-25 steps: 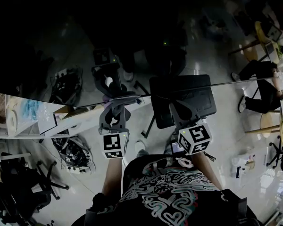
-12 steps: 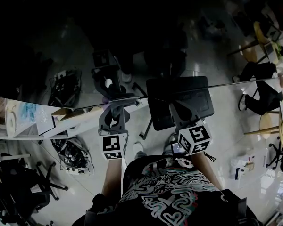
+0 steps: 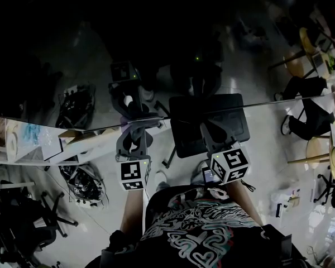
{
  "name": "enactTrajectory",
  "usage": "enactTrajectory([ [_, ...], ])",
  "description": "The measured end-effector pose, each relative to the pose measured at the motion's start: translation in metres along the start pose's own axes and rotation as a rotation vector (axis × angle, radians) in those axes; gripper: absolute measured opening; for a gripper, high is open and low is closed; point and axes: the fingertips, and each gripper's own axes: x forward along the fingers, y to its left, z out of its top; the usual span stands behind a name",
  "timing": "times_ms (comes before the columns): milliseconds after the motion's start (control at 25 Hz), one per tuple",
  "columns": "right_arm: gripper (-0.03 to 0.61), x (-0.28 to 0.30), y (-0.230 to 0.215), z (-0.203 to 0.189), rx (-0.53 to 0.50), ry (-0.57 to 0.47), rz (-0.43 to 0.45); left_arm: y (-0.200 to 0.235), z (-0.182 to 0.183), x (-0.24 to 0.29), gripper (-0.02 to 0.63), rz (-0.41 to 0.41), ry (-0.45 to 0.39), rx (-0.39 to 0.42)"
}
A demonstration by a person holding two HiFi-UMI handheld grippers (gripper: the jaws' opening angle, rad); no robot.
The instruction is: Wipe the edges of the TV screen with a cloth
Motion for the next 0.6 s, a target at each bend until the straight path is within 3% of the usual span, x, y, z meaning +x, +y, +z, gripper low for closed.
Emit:
enactTrajectory([
  [600, 0.035, 0.000, -0.014, 0.000, -0.014, 0.004, 0.042, -0.005, 0.001, 0.001, 0.077, 0.048, -0.003, -0.027],
])
